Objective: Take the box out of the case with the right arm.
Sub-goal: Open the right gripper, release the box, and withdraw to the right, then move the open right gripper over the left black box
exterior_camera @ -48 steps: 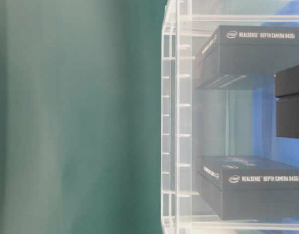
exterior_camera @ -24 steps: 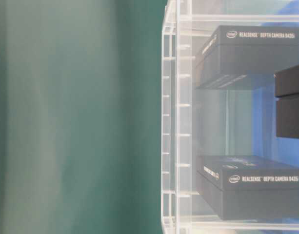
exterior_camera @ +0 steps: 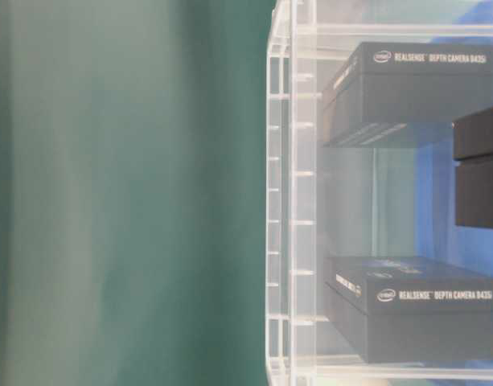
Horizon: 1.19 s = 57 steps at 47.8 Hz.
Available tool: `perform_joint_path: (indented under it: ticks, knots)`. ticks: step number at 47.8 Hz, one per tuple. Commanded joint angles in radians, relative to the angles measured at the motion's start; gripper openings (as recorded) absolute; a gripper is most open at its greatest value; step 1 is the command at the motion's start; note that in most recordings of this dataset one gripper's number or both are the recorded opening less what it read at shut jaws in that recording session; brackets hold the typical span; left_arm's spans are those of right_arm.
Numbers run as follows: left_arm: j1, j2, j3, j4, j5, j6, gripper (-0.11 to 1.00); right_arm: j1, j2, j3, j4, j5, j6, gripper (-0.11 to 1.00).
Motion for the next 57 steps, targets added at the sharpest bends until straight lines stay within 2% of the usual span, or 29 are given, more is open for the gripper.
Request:
perform_joint_path:
  ticks: [1, 32, 41, 52, 57]
  knots:
    - [0.005, 0.005, -0.014, 0.002, -0.005, 0.002, 0.03, -0.006, -0.011, -0.014, 0.002, -0.003, -0.002, 0.85]
    - [0.005, 0.006, -0.014, 0.002, -0.006, 0.002, 0.03, -0.005, -0.008, -0.017, 0.012, -0.009, -0.003, 0.85]
    - [0.005, 0.006, -0.014, 0.002, -0.006, 0.0, 0.03, -0.003, 0.006, -0.034, 0.012, -0.069, -0.002, 0.85]
    - [0.005, 0.006, -0.014, 0.002, -0.006, 0.0, 0.03, 0.02, 0.141, -0.149, 0.02, -0.152, -0.003, 0.85]
    - [0.005, 0.006, -0.015, 0.002, -0.006, 0.0, 0.03, 0.041, 0.259, -0.258, 0.021, -0.161, -0.008, 0.85]
